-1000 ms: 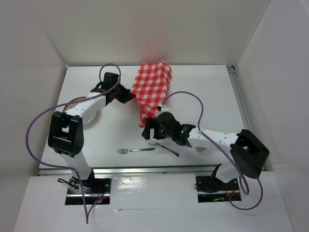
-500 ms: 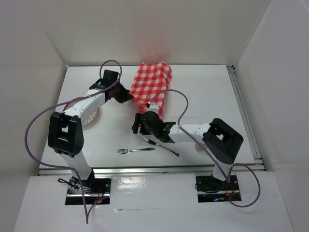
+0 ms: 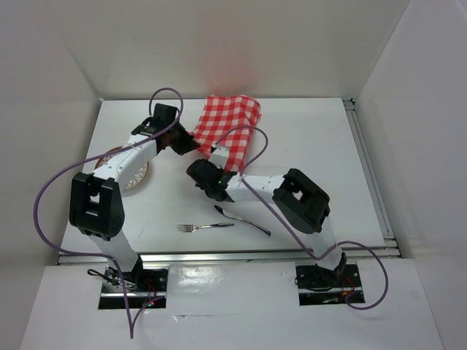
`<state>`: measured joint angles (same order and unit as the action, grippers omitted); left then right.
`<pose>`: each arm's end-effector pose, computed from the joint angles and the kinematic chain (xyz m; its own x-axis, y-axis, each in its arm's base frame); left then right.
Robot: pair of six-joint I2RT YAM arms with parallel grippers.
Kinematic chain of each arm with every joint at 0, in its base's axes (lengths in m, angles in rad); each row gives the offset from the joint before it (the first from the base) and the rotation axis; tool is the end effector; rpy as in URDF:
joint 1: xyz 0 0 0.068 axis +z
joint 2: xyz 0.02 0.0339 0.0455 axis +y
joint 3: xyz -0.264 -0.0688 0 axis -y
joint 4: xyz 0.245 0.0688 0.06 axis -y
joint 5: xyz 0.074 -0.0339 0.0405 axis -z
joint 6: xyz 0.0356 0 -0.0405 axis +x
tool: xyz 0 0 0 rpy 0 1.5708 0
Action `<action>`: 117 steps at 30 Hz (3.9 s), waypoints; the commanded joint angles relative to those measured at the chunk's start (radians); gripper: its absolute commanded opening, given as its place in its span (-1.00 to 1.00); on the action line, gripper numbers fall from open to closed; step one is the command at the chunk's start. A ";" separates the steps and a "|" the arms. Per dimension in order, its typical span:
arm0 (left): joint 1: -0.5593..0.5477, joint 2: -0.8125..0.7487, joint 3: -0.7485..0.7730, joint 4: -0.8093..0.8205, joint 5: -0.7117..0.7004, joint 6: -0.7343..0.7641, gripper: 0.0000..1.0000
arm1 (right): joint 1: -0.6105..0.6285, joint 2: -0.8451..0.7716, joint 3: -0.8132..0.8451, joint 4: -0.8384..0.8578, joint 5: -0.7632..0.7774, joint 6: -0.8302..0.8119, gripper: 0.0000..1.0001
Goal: Set the dinner table for one person
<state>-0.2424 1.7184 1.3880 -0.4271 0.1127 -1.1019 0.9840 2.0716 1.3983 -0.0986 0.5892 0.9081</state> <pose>0.3772 -0.0974 0.2767 -0.5850 -0.7685 -0.2594 -0.4514 0.5742 -0.6831 0.2656 0.3637 0.1670 -0.6096 0.2670 -0.7464 0.0142 0.9451 0.3264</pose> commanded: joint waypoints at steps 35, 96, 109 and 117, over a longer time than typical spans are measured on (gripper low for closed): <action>0.215 0.060 0.503 -0.111 0.105 0.157 -1.00 | -0.660 -0.565 -0.206 0.280 0.014 -0.638 -1.00; 0.218 -0.338 -0.299 -0.029 0.105 0.240 -1.00 | 0.140 -0.312 -0.121 -0.791 0.007 -0.157 1.00; 0.218 -0.347 -0.299 -0.039 0.105 0.249 -1.00 | 0.012 -0.539 -0.314 -0.540 -0.034 -0.205 0.25; 0.218 -0.338 -0.308 -0.030 0.105 0.240 -1.00 | -0.106 -0.738 -0.466 -0.345 -0.258 -0.232 -1.00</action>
<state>-0.0223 1.4078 1.0874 -0.4709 0.2169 -0.8669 0.9218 1.3979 0.9585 -0.5861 0.4198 0.6949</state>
